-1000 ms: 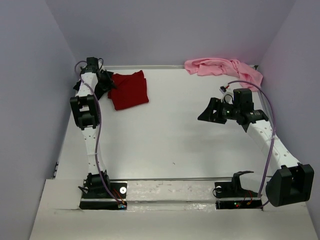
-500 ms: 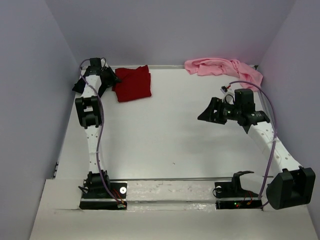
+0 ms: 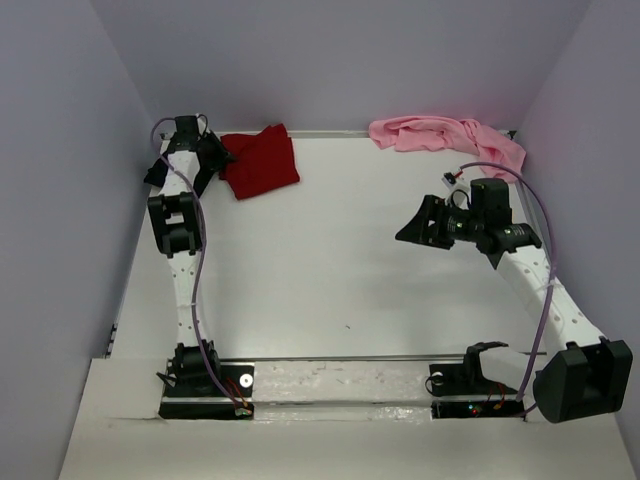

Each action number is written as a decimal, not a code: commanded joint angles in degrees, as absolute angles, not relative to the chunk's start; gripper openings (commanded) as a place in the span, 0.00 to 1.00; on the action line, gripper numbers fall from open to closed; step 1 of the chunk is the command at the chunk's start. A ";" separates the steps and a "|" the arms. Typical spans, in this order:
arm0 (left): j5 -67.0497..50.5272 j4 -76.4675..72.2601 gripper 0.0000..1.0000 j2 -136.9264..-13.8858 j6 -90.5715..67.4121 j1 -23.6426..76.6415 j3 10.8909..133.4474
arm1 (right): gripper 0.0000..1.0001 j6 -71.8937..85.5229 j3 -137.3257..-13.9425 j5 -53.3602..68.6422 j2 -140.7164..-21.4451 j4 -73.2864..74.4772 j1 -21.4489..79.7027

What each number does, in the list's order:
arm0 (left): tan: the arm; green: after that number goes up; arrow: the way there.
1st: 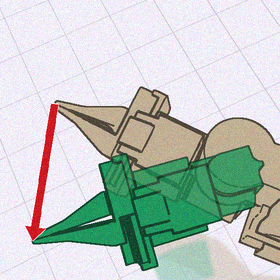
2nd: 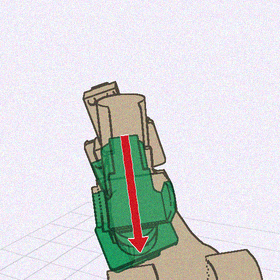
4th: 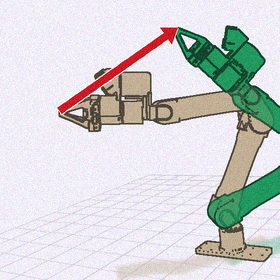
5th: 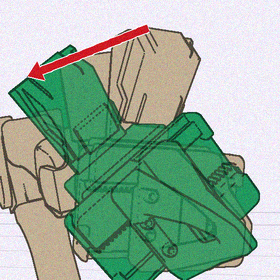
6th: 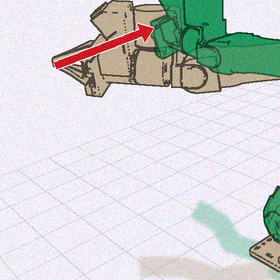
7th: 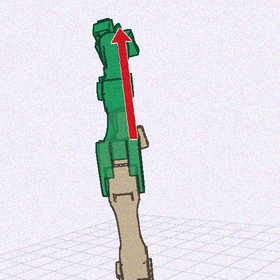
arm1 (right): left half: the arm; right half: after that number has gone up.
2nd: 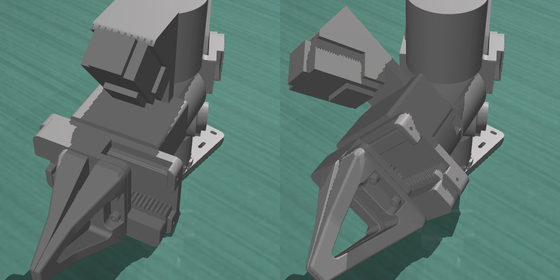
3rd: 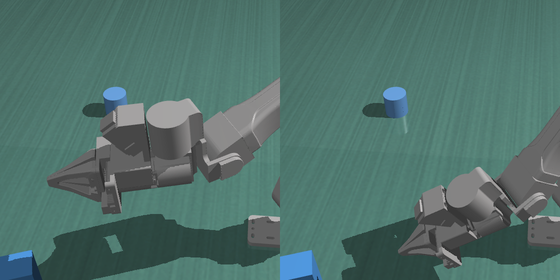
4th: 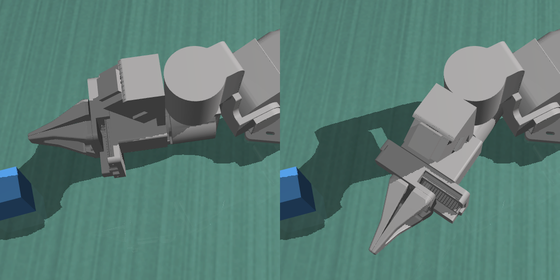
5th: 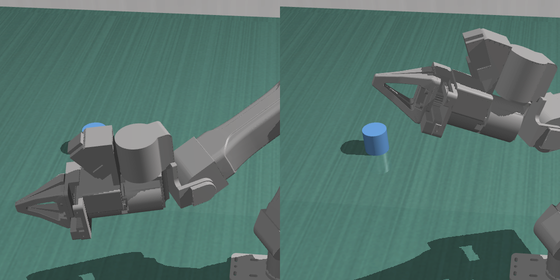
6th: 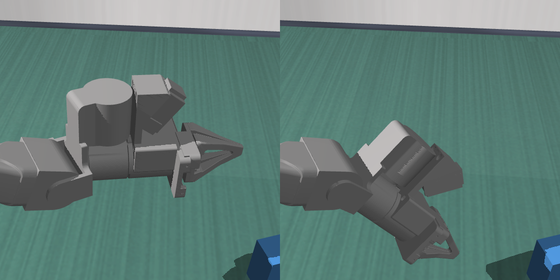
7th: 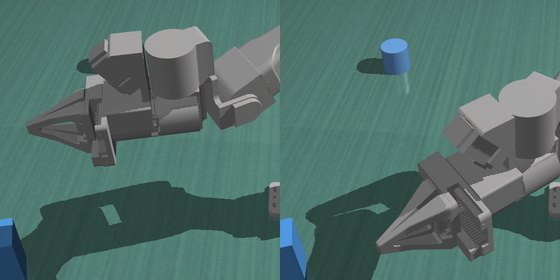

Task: Fold and stack the t-shirts
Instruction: Neatly place the folded tshirt to the corner

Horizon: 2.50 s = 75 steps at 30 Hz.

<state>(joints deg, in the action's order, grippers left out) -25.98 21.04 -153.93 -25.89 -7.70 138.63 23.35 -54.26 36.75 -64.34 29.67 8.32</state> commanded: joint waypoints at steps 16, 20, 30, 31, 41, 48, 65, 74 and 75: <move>-15.20 21.98 0.90 -146.00 -21.36 -12.92 133.52 | 0.71 22.59 -54.05 38.50 -64.86 29.44 8.09; -18.19 19.16 0.97 -144.67 -21.36 -12.75 131.84 | 0.71 22.50 -53.96 38.58 -65.13 29.36 8.09; -27.50 16.70 0.99 -142.12 -21.27 -10.73 131.75 | 0.71 22.24 -54.14 39.11 -66.71 28.65 8.09; -27.94 16.70 0.99 -141.86 -21.10 -10.20 131.66 | 0.70 22.24 -54.14 39.11 -66.88 28.39 8.09; -25.59 19.06 0.99 -133.86 -16.97 -2.56 127.97 | 0.71 21.71 -53.79 39.37 -69.43 26.37 8.09; -9.01 23.55 0.99 -124.29 -16.35 4.21 120.25 | 0.72 20.31 -57.30 36.30 -74.09 27.07 8.09; -14.14 25.23 0.99 -117.86 -22.50 8.17 105.39 | 0.72 19.69 -56.69 37.71 -73.92 25.23 8.09; -19.78 19.60 0.99 -120.32 -27.33 12.04 102.74 | 0.72 20.04 -56.78 37.71 -73.74 25.05 8.09; -19.86 19.51 0.99 -120.58 -27.42 12.30 103.01 | 0.72 20.04 -56.69 37.71 -73.74 24.96 8.09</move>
<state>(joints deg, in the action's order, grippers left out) -16.86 23.05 -121.32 -25.34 11.84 101.91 20.34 -55.81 37.06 -75.35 27.81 8.32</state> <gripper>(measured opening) 0.989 0.719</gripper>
